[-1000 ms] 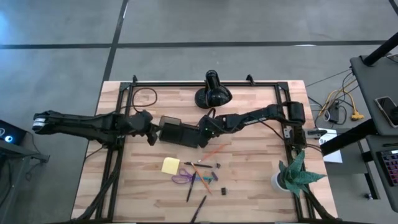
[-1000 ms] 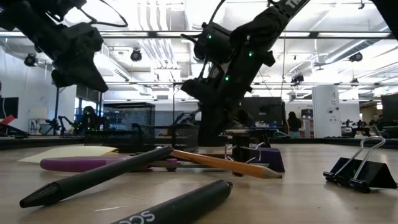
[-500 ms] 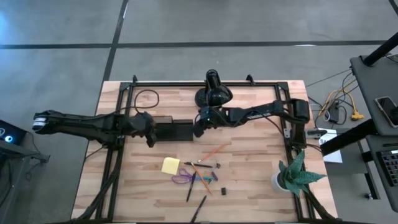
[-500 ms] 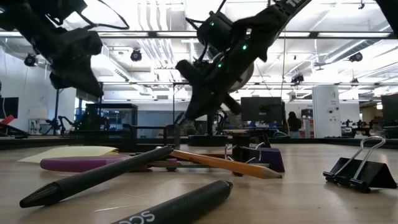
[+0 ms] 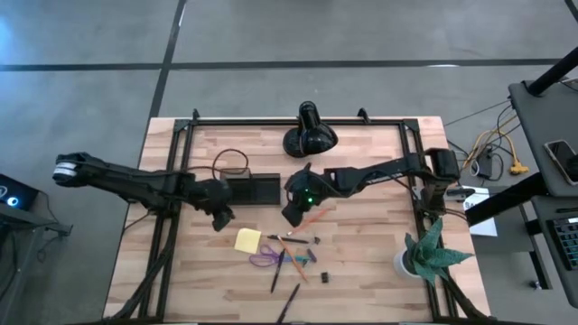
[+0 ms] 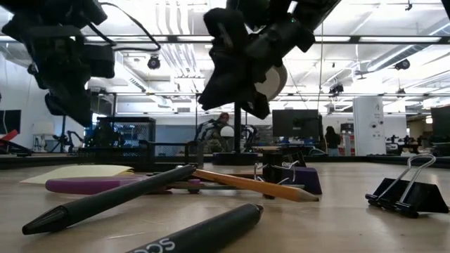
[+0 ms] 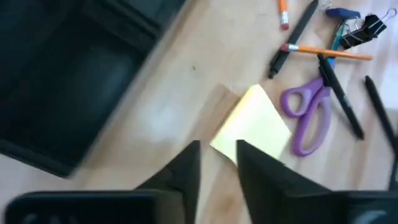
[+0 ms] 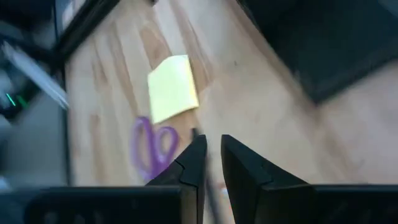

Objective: Pick and place office supplies into organizer
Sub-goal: Put the yellow sticky notes into the black desk organizer

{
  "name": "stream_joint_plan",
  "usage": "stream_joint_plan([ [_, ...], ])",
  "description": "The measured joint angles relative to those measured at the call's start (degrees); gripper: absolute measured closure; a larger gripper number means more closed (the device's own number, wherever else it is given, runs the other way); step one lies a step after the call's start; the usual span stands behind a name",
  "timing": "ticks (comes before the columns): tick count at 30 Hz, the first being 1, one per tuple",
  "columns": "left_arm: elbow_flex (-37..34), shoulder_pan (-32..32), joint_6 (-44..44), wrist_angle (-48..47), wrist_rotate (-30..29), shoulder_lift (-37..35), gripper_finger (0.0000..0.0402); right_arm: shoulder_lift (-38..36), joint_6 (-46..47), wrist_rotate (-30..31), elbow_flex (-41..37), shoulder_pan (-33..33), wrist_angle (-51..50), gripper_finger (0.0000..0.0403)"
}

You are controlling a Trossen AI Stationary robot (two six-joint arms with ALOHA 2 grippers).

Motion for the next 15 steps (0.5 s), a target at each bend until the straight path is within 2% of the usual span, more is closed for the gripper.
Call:
stream_joint_plan([
  [2, 0.0, -1.3, -4.7, 0.86, 1.61, 1.69, 0.0276, 0.0, 4.81, -0.9, 0.0, 0.11, -0.46, 0.036],
  [7, 0.0, -6.85, -18.91, 3.69, 2.32, 5.38, 0.0208, 0.02, 5.5, -2.08, 0.0, 0.9, 0.22, 0.036],
  [10, 0.0, -11.11, -26.33, 7.02, 1.47, 7.55, 0.0188, 0.02, 5.29, -2.73, -0.02, 1.14, 2.29, 0.036],
  [15, 0.0, -16.63, -36.07, 10.12, -5.5, 12.91, 0.0185, 0.02, 1.38, -3.17, -0.02, 1.05, 2.83, 0.0355],
])
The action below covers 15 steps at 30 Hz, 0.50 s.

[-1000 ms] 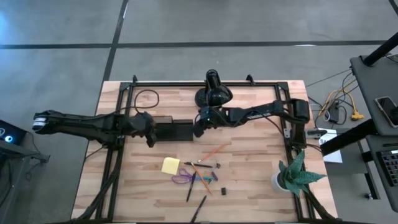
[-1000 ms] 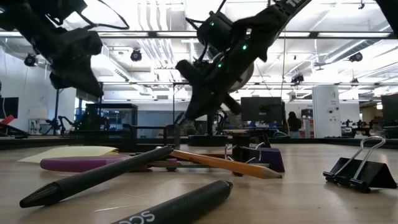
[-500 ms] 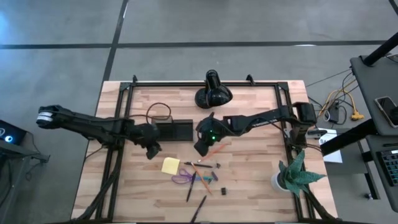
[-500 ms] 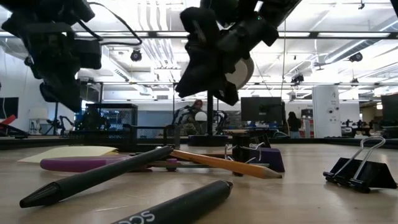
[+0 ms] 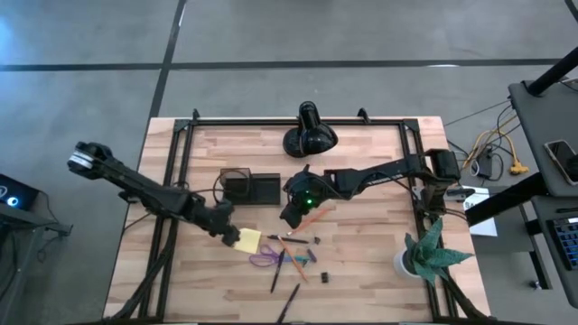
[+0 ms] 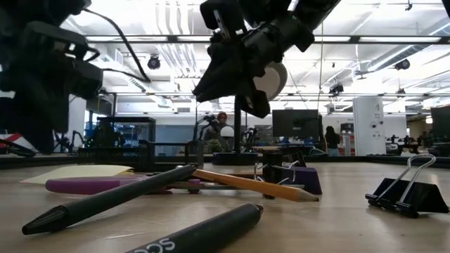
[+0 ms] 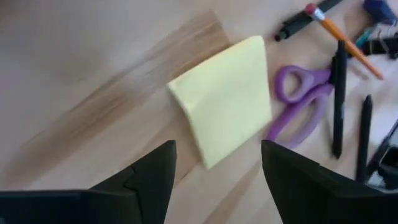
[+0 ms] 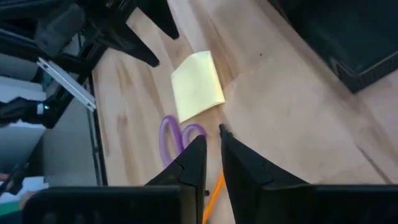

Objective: Pick and place office supplies into organizer
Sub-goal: Put the yellow sticky notes into the black desk organizer

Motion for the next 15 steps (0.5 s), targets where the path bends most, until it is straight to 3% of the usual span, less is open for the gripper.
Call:
stream_joint_plan([
  [8, 0.74, -0.85, -1.86, 8.14, -2.85, 10.92, 0.0185, 0.02, -2.61, -1.1, 0.09, 0.02, -0.3, 0.0278],
  [15, 2.24, -1.03, -2.89, 7.79, -3.17, 12.42, 0.0185, 0.04, -3.62, 0.68, 0.11, 0.35, 0.55, 0.0216],
])
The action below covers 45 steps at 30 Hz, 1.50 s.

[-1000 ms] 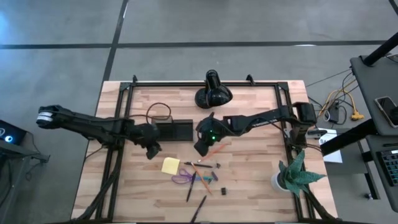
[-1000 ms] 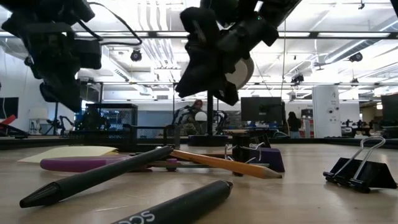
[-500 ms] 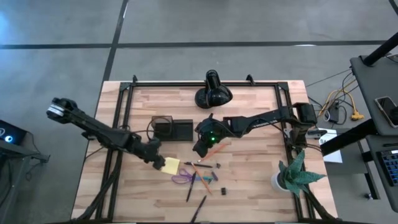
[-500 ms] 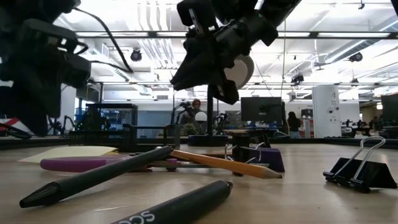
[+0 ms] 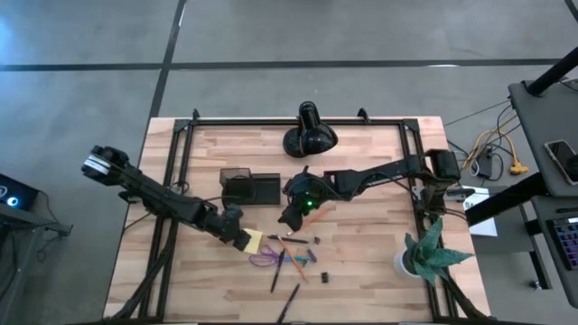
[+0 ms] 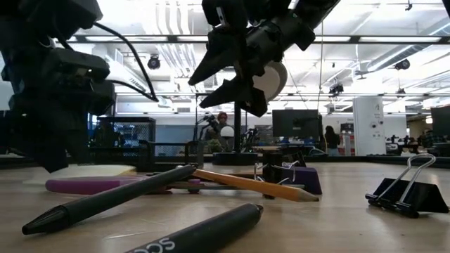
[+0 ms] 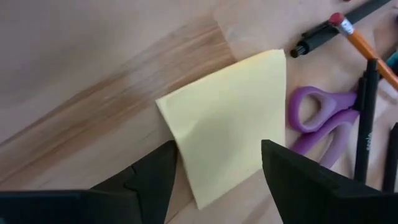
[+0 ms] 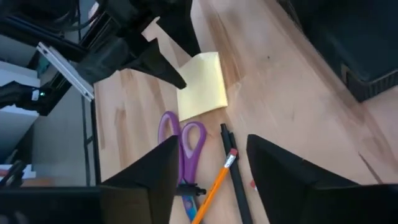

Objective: Pick and place office supplies into organizer
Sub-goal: Put the yellow sticky notes into the black desk organizer

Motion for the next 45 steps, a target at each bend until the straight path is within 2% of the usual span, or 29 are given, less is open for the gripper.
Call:
stream_joint_plan([
  [4, 0.1, 0.0, -0.17, 0.09, -1.06, 0.02, 0.0185, 0.33, -0.01, 0.53, 0.0, 0.33, 2.36, 0.02],
  [10, 0.14, -0.31, 0.04, 2.34, -1.4, 2.76, 0.0199, 0.35, 0.04, 5.87, 0.0, 0.23, 2.39, 0.0197],
  [17, 0.73, -0.35, 1.82, 7.58, -2.85, 6.33, 0.026, 0.35, 0.06, 5.88, 0.02, 0.22, 2.06, 0.0197],
  [23, 0.75, -0.28, 5.2, 17.96, -2.71, 10.5, 0.0318, 0.35, 0.2, 5.88, 0.02, 0.18, 1.64, 0.0197],
  [29, 1.7, -0.26, 9.13, 21.34, 1.19, 12.95, 0.0386, 0.35, 0.2, 5.88, 0.02, 0.18, -0.58, 0.0197],
  [32, 2.01, -0.31, 10.86, 21.2, 3.97, 13.03, 0.0397, 0.35, 0.2, 5.87, 0.01, 0.18, -1.56, 0.0197],
  [39, 2.14, -0.39, 13.67, 17.0, 3.99, 7.6, 0.0401, 0.35, 0.17, 5.86, 0.02, 0.18, -2.22, 0.0197],
  [45, 4.45, 0.03, 17.2, 1.0, -5.57, -5.03, 0.0401, -0.44, -1.27, 7.54, -0.02, 0.2, -1.68, 0.0197],
])
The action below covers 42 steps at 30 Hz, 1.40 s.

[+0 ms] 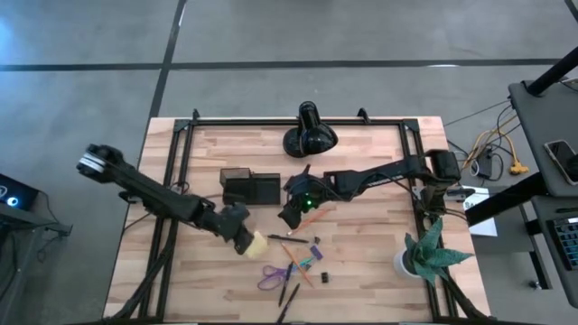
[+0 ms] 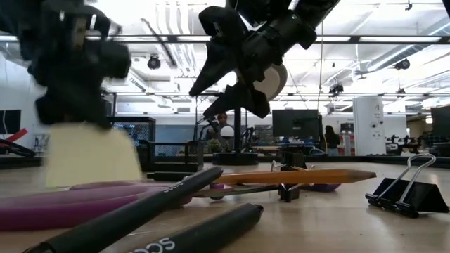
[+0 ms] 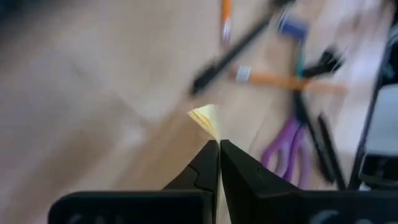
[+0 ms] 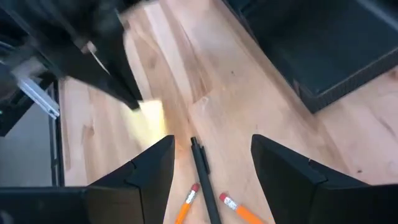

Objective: Pick and place office supplies into organizer
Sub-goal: Put the yellow sticky notes into the black desk organizer

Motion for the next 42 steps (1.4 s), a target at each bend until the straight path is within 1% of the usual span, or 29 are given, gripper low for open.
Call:
stream_joint_plan([
  [2, 1.92, 0.14, 2.61, -5.08, -4.58, -4.24, 0.0401, -1.32, -1.33, 0.34, 0.0, 0.07, 0.86, 0.0197],
  [4, 4.9, 0.16, 3.99, -12.72, -10.13, -7.31, 0.0401, -3.06, -2.2, 2.81, 0.0, 0.37, 0.67, 0.0199],
  [6, 7.52, 0.3, 3.65, -20.71, -15.53, -9.15, 0.0401, -5.01, -1.12, 7.29, 0.02, 0.62, -1.79, 0.0204],
  [7, 8.52, 0.66, 2.74, -23.18, -17.1, -9.64, 0.0401, -5.99, 0.11, 10.08, 0.02, 0.63, -3.48, 0.0207],
  [10, 10.21, 1.83, 4.24, -25.05, -21.01, -10.38, 0.0401, -8.94, 2.72, 18.79, 0.02, 0.69, -9.18, 0.0219],
  [12, 11.09, 2.34, 10.6, -24.09, -24.22, -10.27, 0.0401, -10.66, 2.76, 22.2, 0.02, 0.76, -11.79, 0.0227],
  [13, 11.59, 2.57, 16.05, -22.41, -25.8, -9.77, 0.0401, -11.35, 2.51, 22.72, 0.02, 0.82, -12.32, 0.023],
  [15, 12.98, 3.17, 29.79, -17.1, -27.18, -8.4, 0.0401, -12.35, 1.29, 22.76, 0.02, 0.96, -13.79, 0.0235],
  [16, 13.68, 3.45, 36.16, -15.68, -27.27, -7.57, 0.0401, -12.43, 1.16, 22.8, 0.02, 1.0, -13.79, 0.0238],
  [18, 16.1, 4.5, 44.75, -15.49, -27.53, -4.88, 0.0401, -13.06, 1.13, 23.04, 0.0, 0.97, -15.09, 0.0242],
  [21, 19.12, 5.94, 52.42, -18.95, -27.77, -0.15, 0.0401, -13.75, 1.41, 23.54, 0.02, 0.86, -16.01, 0.0247],
  [23, 21.3, 6.82, 55.41, -20.8, -29.3, 3.78, 0.0401, -14.11, 1.55, 23.7, 0.02, 1.07, -17.36, 0.025],
  [26, 24.19, 7.39, 56.98, -27.33, -34.01, 10.26, 0.0401, -14.48, 1.76, 23.71, 0.02, 1.43, -19.31, 0.0253],
  [29, 28.27, 7.5, 58.13, -32.14, -36.34, 16.55, 0.0401, -14.69, 1.84, 23.84, 0.02, 1.6, -20.46, 0.0252],
  [34, 32.29, 7.43, 59.61, -33.07, -43.32, 24.4, 0.0401, -14.75, 2.41, 23.94, 0.02, 1.66, -22.04, 0.0259],
  [38, 33.27, 8.31, 59.66, -32.51, -43.32, 28.33, 0.0401, -14.75, 2.6, 24.11, 0.02, 1.62, -22.25, 0.0265],
  [42, 32.14, 8.72, 59.52, -32.34, -42.92, 30.53, 0.0402, -14.75, 2.6, 24.21, 0.02, 1.66, -22.47, 0.027],
])
